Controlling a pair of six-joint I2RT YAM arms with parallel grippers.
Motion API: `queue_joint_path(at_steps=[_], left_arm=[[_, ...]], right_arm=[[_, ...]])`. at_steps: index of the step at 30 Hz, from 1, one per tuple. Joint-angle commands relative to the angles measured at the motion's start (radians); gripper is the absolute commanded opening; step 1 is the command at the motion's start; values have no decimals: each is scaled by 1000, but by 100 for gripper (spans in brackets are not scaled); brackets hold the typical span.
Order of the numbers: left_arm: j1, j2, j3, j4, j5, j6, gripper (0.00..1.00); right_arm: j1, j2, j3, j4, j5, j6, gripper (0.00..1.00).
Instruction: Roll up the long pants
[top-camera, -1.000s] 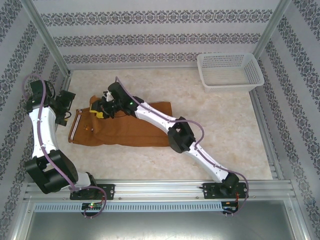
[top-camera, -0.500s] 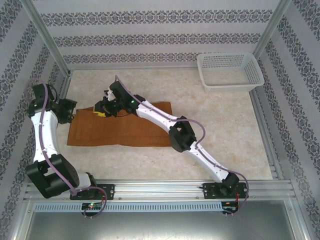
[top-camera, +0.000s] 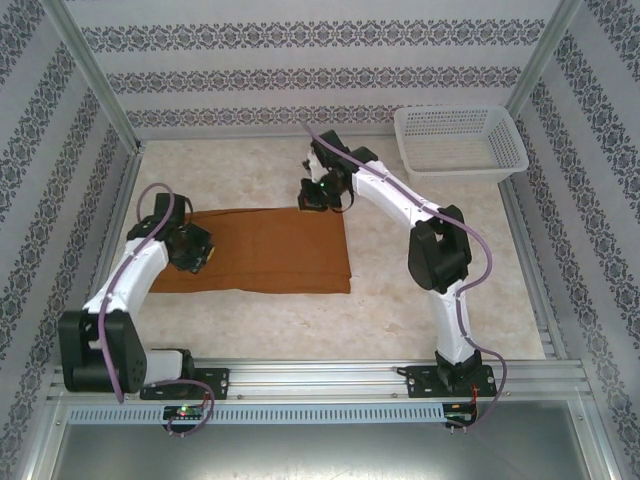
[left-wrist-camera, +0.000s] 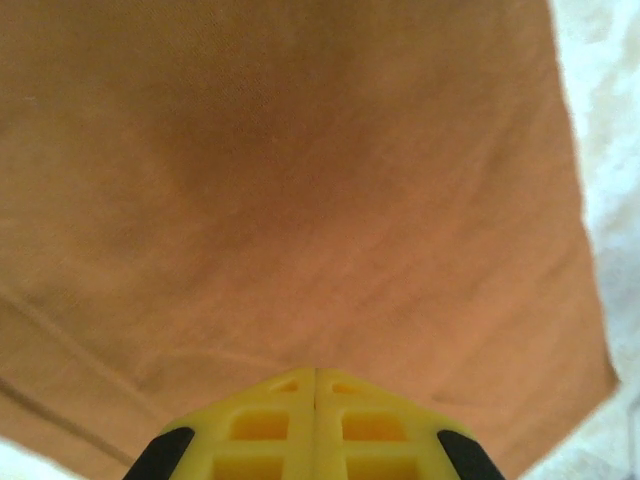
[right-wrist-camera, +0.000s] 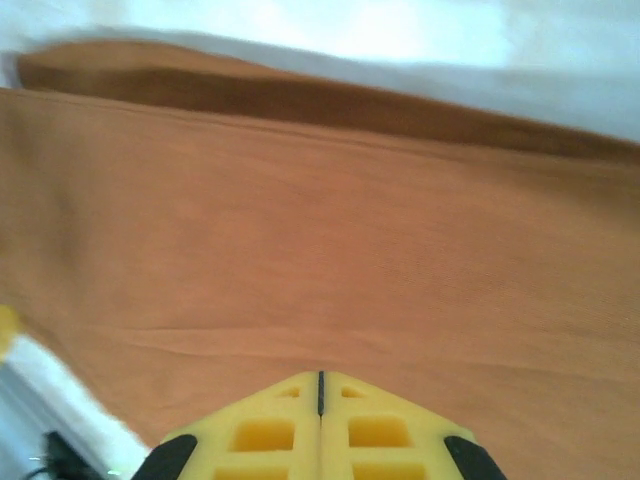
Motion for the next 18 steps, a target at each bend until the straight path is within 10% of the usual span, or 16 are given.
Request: queue_joint_path(at_steps=[1, 18], left_arm=[[-32, 114, 51, 99, -104, -34, 0], [-100, 669, 457, 68, -117, 80, 0]], right_arm=[[28, 15, -65, -26, 34, -109, 0], [124, -59, -514, 155, 84, -101, 0]])
